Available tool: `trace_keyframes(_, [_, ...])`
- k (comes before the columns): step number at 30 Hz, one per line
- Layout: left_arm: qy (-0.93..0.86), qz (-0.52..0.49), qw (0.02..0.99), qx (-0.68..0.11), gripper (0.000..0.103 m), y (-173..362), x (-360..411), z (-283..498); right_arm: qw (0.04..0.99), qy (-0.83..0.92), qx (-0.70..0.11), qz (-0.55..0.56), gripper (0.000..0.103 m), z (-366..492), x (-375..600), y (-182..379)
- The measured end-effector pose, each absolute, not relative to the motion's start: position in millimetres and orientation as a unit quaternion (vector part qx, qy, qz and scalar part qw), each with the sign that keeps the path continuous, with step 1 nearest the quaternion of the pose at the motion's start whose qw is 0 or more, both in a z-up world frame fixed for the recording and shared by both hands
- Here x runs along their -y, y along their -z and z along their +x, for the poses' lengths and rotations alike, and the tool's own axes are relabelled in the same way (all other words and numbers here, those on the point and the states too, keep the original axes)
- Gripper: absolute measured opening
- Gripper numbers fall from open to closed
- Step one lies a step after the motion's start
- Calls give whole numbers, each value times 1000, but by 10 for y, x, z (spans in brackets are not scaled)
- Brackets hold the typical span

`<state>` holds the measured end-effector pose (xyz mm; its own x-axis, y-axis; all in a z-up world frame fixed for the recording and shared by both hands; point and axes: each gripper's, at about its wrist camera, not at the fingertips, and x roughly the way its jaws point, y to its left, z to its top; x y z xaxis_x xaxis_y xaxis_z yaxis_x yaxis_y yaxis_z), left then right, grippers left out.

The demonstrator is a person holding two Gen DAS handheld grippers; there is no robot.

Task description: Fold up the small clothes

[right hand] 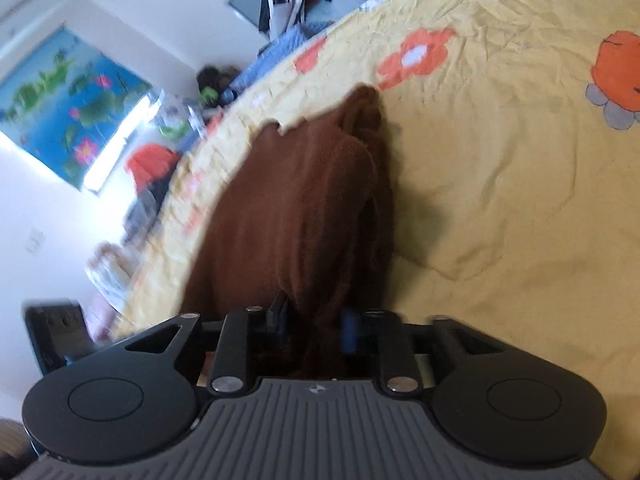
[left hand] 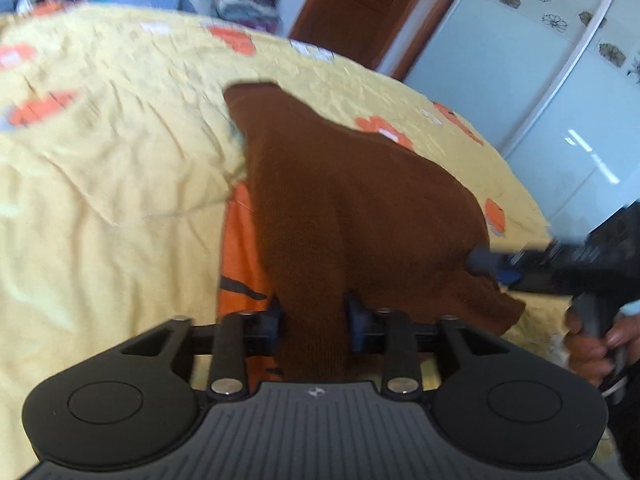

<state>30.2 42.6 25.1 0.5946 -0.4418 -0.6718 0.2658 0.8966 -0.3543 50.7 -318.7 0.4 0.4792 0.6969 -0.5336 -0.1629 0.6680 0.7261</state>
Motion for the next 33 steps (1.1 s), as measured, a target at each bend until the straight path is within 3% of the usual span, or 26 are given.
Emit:
trace_keyframes(1, [195,-87,898,-384,59,-317,-417,188,812,-261,-420,310,62,481,3231,-88])
trace_keyframes(2, [194,-67,910,-360,73,-366,-400,81,822,-253,-404,311,69,462,3271,-167])
trace_keyframes(5, [209,-14,922,-325,77,-416,-259,-67,830,-242,-376,332,72,564,3390,-302])
trace_keyframes(8, [213,22,918,-333,77,-311,-103,-54,821,-240,-397,333,66,816,3292,-286])
trace_keyframes(9, [210,35,918,-335,77,-260,-55,-44,818,-236,-412,324,56,915,3226,-248])
trace_keyframes(10, [203,48,917,-339,77,-204,-11,-36,818,-229,-426,309,30,1010,3139,-212])
trace_keyframes(12, [203,55,912,-353,78,-107,31,-15,830,-228,-430,273,27,1157,3059,-226])
trace_keyframes(14, [199,59,913,-352,78,-48,53,-53,847,-228,-412,248,16,1248,3082,-271])
trace_keyframes(17, [199,63,912,-353,77,-56,64,-82,838,-214,-437,248,16,1330,3134,-108])
trace_keyframes(20, [200,22,908,-368,77,-140,-81,-96,837,-215,-417,281,39,1136,3237,-197])
trace_keyframes(21, [199,10,906,-372,77,-170,-132,-101,841,-211,-406,290,53,1037,3279,-259])
trace_keyframes(22, [197,-1,906,-375,77,-194,-174,-106,849,-211,-383,297,57,907,3318,-332])
trace_keyframes(26, [180,-11,910,-374,77,-257,-237,-51,860,-254,-351,271,61,525,3132,-607])
trace_keyframes(28, [166,0,909,-381,77,-254,-185,13,867,-272,-349,230,72,465,2879,-700])
trace_keyframes(33, [157,3,903,-400,77,-170,-81,63,867,-272,-389,150,75,669,2393,-568])
